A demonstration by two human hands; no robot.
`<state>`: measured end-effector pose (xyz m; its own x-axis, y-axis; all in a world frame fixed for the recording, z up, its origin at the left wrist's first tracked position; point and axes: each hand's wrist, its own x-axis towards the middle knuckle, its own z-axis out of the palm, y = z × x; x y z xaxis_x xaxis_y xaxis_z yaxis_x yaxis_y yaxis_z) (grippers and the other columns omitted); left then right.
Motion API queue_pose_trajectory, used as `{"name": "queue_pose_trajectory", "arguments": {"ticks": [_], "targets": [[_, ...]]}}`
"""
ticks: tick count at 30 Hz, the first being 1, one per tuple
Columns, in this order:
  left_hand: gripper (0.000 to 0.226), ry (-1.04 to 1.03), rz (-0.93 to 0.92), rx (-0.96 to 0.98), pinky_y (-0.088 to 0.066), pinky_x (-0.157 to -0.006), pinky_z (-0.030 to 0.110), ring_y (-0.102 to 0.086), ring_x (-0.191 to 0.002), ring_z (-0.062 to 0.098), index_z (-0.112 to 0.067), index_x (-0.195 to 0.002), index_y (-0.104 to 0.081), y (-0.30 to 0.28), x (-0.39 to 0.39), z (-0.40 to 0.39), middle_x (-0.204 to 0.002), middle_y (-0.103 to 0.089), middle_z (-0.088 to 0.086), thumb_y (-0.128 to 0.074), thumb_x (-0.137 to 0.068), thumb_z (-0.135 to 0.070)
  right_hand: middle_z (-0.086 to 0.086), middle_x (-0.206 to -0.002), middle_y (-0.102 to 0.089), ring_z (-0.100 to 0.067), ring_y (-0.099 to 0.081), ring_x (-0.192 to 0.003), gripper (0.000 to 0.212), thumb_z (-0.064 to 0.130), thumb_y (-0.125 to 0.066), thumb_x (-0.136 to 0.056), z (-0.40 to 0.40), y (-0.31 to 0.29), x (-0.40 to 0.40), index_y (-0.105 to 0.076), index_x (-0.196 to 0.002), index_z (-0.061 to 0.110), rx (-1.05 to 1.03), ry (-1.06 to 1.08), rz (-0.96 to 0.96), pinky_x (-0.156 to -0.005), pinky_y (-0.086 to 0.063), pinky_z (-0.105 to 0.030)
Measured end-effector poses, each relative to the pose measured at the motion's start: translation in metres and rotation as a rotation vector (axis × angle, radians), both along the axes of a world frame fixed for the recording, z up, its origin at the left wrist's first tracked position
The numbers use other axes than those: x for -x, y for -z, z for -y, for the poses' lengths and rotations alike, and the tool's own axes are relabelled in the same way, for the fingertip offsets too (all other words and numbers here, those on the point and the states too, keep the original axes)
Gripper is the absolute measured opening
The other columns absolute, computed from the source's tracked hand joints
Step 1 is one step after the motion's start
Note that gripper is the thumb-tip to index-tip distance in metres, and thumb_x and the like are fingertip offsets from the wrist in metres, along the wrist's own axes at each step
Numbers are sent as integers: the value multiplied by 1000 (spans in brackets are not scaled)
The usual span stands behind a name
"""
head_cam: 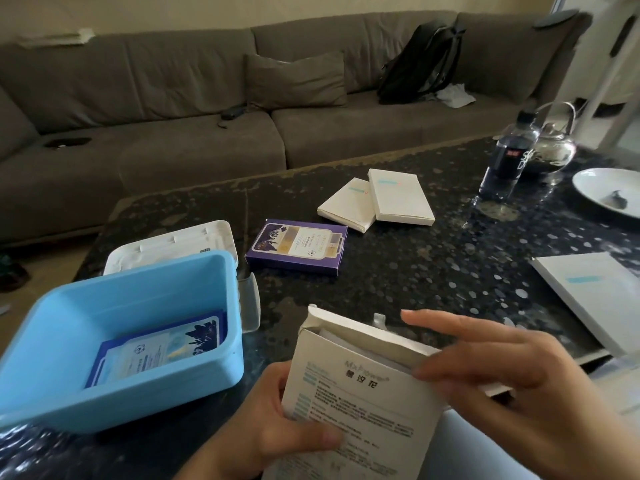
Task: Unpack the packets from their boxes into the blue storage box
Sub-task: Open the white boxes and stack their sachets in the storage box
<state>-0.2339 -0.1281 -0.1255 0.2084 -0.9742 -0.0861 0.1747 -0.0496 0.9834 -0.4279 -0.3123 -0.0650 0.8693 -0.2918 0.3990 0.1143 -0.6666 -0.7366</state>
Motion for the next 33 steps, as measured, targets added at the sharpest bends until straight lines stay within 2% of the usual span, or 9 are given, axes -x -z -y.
{"name": "queue_pose_trajectory", "arguments": {"ticks": [4, 6, 10, 13, 16, 20, 24, 29, 33], "targets": [[41, -57, 63, 39, -55, -91, 41, -67, -111, 38, -9, -117, -69, -2, 4, 0, -117, -71, 20, -79, -78, -5, -4, -76, -73, -17, -63, -59, 39, 49, -77, -68, -1, 7, -4, -76, -98, 25, -541, 39, -38, -56, -53, -30], [40, -82, 125, 39, -56, -89, 37, -69, -108, 33, -16, -114, -71, -3, 6, 0, -113, -73, 16, -81, -76, -6, -11, -60, -60, -14, -50, -56, 46, 56, -76, -65, -2, 6, -8, -75, -98, 24, -515, 109, -37, -52, -41, -24], [42, -207, 214, 76, -57, -83, 31, -73, -99, 27, -23, -107, -76, -12, 9, 6, -102, -77, 9, -85, -68, -11, -9, -76, -69, -18, -66, -66, 21, 30, -77, -78, -8, -13, -17, -73, -98, 27, -450, 135, -45, -57, -50, -36], [36, -453, 411, 73, -55, -74, 17, -73, -88, 10, -31, -91, -80, -17, 12, 18, -92, -78, -5, -94, -61, -16, -3, -75, -70, -24, -68, -61, 29, 5, -75, -77, -7, -23, -29, -70, -91, 31, -375, 176, 6, -52, -53, -39], [36, -630, 499, 74, -51, -74, 7, -70, -90, -2, -26, -95, -74, -17, 11, 30, -93, -76, -18, -86, -66, -8, -2, -74, -72, -25, -66, -55, 37, 0, -68, -83, -2, -18, -48, -71, -88, 37, -255, 240, 70, -47, -53, -40], [50, -650, 345, 246, -52, -89, 21, -66, -108, 15, -19, -118, -64, -7, 11, 29, -112, -71, 0, -82, -72, -18, 8, -81, -75, -20, -69, -64, 43, -7, -63, -86, 8, 3, -63, -75, -87, 34, -104, 274, 99, -52, -55, -35], [31, -740, 287, 295, -54, -79, 21, -67, -97, 17, -31, -102, -68, -12, 22, 28, -100, -69, 0, -63, -72, -36, 12, -100, -72, 1, -68, -92, 31, -11, -65, -83, 4, 14, -65, -77, -89, 17, 123, 311, 221, -72, -57, -16], [14, -908, 505, 340, -51, -64, 15, -64, -75, 8, -28, -92, -65, -19, 30, 36, -84, -67, -6, -54, -88, -36, 9, -105, -71, 1, -67, -94, 31, -13, -65, -82, 5, 21, -64, -77, -87, 15, 87, 328, 226, -73, -55, -13], [15, -961, 537, 304, -51, -64, 13, -65, -79, 8, -28, -88, -64, -16, 30, 38, -82, -67, -9, -54, -88, -38, 4, -121, -65, -5, -67, -97, 22, -4, -70, -80, -5, 23, -59, -74, -82, 18, 245, 346, 217, -72, -57, -23]]}}
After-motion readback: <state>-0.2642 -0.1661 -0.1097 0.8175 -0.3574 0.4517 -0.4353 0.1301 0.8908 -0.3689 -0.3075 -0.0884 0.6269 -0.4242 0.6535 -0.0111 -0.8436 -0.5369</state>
